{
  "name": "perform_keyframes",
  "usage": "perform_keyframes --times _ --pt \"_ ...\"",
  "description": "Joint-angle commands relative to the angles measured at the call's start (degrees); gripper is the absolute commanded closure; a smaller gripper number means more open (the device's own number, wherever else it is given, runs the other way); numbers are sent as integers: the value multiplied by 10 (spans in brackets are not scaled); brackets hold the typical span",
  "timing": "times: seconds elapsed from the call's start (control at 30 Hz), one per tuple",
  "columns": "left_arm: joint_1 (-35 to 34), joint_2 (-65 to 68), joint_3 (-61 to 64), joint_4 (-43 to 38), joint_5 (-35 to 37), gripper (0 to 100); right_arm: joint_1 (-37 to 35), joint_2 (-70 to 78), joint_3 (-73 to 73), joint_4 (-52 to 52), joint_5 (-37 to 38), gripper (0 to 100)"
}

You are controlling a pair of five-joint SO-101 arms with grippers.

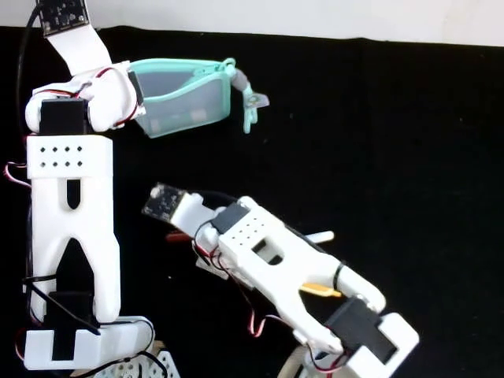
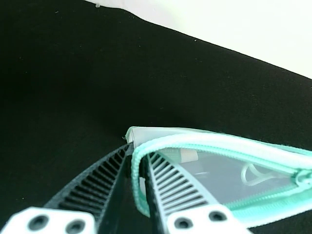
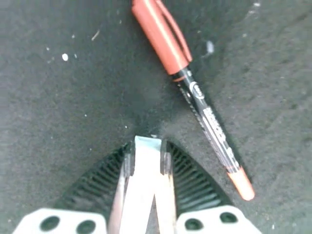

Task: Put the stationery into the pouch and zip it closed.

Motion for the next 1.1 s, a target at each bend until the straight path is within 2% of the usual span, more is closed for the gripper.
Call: perform_keyframes --times 0.0,0.43,0.57,1.07 --pt "-1 -2 -29 -1 2 993 15 -47 -25 19 -29 991" --pt "0 -3 6 -5 2 993 138 -162 -139 22 -167 991" --pt "0 -3 3 -5 2 993 146 -176 -206 22 -175 991" --pt "-1 -4 5 -5 2 993 146 14 -601 47 -175 991"
